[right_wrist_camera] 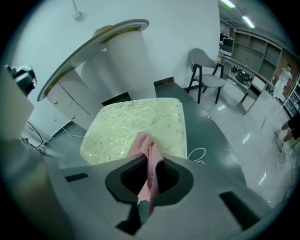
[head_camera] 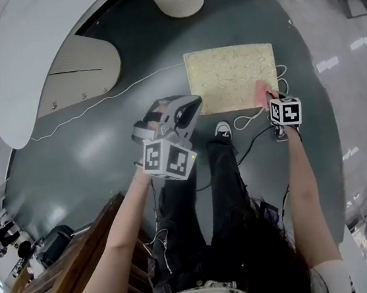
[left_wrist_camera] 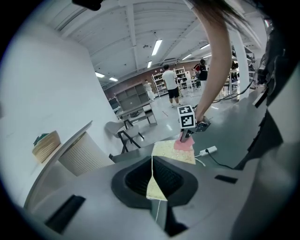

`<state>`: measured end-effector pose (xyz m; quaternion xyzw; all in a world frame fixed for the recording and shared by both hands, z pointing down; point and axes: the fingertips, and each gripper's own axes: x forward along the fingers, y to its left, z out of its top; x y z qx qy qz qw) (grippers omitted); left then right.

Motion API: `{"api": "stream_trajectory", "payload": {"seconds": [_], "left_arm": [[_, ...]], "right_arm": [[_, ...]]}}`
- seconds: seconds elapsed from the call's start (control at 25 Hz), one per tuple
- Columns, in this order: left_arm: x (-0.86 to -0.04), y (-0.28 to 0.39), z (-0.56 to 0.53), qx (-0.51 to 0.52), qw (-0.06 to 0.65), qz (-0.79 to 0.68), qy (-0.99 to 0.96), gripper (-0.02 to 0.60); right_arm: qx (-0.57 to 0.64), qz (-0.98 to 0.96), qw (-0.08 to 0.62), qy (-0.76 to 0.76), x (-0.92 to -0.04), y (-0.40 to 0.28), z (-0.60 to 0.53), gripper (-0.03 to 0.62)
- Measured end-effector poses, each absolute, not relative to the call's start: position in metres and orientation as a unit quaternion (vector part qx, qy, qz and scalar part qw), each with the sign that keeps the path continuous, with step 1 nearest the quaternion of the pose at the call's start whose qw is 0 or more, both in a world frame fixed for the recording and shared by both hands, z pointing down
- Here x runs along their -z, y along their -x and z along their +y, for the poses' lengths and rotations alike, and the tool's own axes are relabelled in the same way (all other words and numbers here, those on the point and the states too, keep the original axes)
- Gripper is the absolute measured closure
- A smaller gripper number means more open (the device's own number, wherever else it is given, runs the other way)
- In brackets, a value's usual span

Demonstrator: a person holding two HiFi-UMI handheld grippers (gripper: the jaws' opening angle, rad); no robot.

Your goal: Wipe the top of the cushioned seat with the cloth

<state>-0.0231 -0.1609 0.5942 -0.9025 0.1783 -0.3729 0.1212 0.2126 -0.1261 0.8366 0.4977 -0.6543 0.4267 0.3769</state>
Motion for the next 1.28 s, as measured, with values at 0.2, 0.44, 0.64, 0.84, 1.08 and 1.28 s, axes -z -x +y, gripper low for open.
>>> {"api": "stream_trajectory", "payload": {"seconds": [0.2,0.44,0.64,0.84,1.08,1.28], "left_arm": [[-0.595,0.000,-0.155,0.373,0.127,0.161,0.905,0.575],[-0.594,-0.023,-0.152,0.372,0.137,0.153,0.905,0.575],[-0.574,-0.041,-0.147,0.364,0.152,0.160,0.905,0.575],[-0.545,-0.060,-0.144,0.356,0.152,0.175,0.905,0.575],[-0.502,-0.077,-0.136,0.343,0.141,0.201,0.907,0.575],[-0.470,-0.078,-0.130,0.340,0.132,0.219,0.905,0.575]], "right_arm": [[-0.433,-0.630,0.382,-0.520,-0.835,-0.254,-0.111,0.582],[-0.437,-0.628,0.372,-0.525,-0.832,-0.272,-0.103,0.582],[-0.423,-0.644,0.343,-0.538,-0.793,-0.275,-0.107,0.582],[-0.407,-0.666,0.308,-0.544,-0.736,-0.274,-0.109,0.582],[-0.391,-0.690,0.258,-0.552,-0.658,-0.269,-0.103,0.582],[-0.387,-0.698,0.213,-0.563,-0.597,-0.259,-0.092,0.582]]}}
